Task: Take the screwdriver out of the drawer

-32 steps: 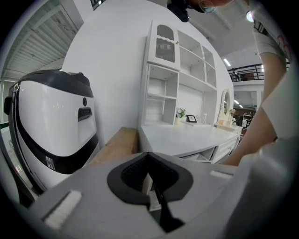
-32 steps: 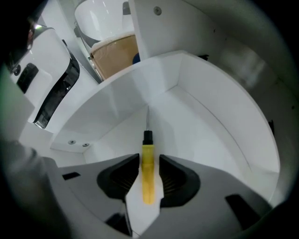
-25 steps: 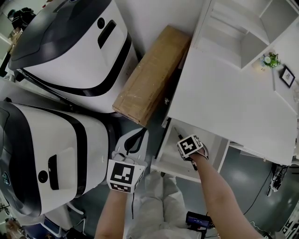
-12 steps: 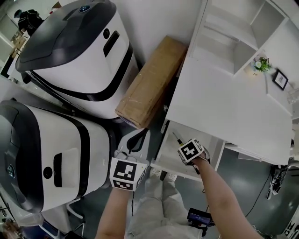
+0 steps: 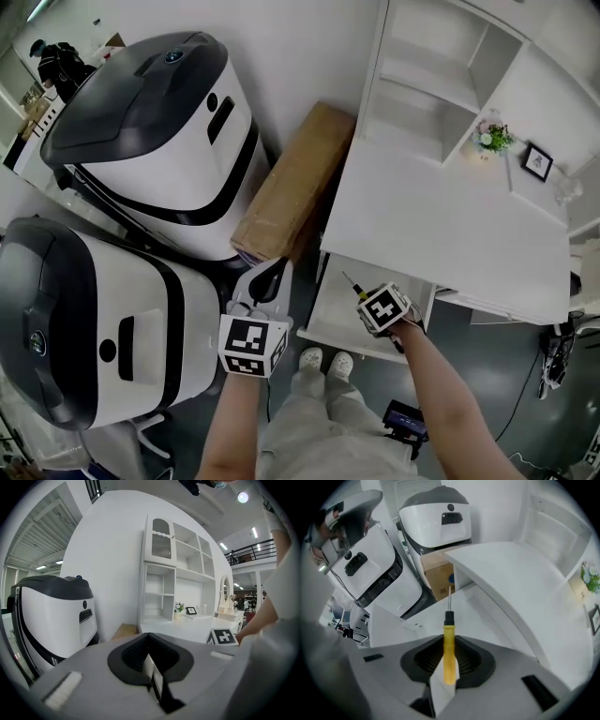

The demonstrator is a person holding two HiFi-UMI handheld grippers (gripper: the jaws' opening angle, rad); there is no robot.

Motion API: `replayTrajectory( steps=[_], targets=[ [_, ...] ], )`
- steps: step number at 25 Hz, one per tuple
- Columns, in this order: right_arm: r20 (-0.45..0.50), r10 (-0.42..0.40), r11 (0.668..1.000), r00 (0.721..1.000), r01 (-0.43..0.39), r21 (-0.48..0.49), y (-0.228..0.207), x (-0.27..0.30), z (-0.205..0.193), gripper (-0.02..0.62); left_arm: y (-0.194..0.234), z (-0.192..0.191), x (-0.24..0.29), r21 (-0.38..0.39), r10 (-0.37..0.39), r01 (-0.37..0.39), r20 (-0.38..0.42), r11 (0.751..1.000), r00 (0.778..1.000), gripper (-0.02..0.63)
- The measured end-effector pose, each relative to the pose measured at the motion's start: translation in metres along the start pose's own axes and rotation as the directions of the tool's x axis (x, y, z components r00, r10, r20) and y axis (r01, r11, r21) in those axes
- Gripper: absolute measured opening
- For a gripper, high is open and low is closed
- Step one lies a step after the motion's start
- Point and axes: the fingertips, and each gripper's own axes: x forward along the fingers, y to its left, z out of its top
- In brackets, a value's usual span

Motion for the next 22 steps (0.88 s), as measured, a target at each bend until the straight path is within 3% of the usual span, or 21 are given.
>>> replayTrajectory(
  steps=[14, 22],
  targets=[
    [0.153, -0.048, 0.998, 0.987, 0.041, 0.048, 0.004, -0.08, 0.009, 0.08, -0.026, 0.046, -0.008, 0.03, -0.041, 0.038, 0.092, 0.999, 0.995, 0.009],
    [0.285, -0.119, 0.992, 0.951, 0.104, 0.065, -0.004, -0.135, 0.019, 0.08, -0.042, 0.071, -0.013, 0.053, -0.063, 0.055, 0.146, 0.997, 0.987, 0.009]
  ],
)
